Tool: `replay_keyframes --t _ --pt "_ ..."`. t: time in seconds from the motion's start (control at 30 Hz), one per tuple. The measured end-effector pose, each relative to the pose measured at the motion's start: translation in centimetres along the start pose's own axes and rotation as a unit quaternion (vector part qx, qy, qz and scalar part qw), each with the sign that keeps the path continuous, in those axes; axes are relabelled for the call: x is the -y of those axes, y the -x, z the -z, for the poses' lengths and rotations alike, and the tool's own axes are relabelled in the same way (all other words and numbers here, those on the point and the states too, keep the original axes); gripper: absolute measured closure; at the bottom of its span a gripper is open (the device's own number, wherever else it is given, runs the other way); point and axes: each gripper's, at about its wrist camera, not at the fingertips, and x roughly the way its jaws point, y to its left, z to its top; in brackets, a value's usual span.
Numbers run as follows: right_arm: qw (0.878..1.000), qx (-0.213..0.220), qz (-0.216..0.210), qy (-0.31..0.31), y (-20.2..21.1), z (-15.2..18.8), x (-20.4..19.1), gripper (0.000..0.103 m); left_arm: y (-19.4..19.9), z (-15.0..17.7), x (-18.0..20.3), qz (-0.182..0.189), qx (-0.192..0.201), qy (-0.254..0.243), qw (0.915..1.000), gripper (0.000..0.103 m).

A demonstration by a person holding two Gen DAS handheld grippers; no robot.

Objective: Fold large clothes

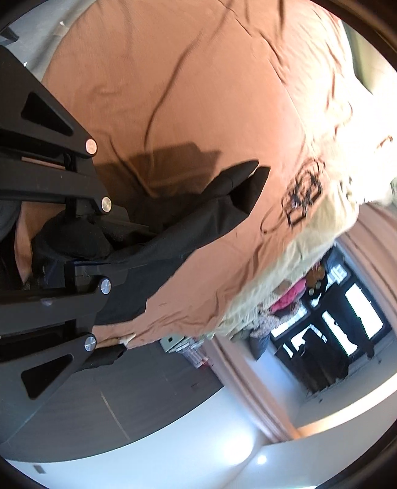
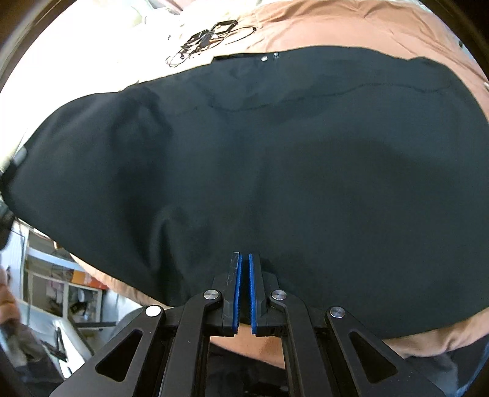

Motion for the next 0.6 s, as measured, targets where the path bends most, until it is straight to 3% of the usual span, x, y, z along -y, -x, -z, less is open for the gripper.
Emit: replay_keyframes --t 0.13,0.23,0.33,0.4,0.6 --pt "1.000 0.003 0.001 0.006 -0.9 0.6 0.2 0.101 -0.6 -0.1 3.5 0.010 -0.004 -0.028 0.9996 0.090" --pt "0.999 0.000 -0.035 -0.015 0.6 0.3 1.1 0.099 -0.9 -0.2 6.0 0.020 -0.007 -0.045 0.9988 0.090" --pt "0.998 0.013 -0.056 -0.027 2.8 0.3 2.1 0.081 -1.1 0.0 8.4 0.029 -0.010 -0.065 0.9974 0.090" --pt "0.997 0.035 -0.054 -0.032 4.7 0.6 2.9 0.061 -1.7 0.3 10.1 0.034 -0.015 -0.077 0.9964 0.090" --pt "0.990 0.096 -0.063 -0.083 10.4 1.9 8.3 0.060 -5.0 1.8 15.3 0.040 -0.043 -0.114 0.9917 0.090"
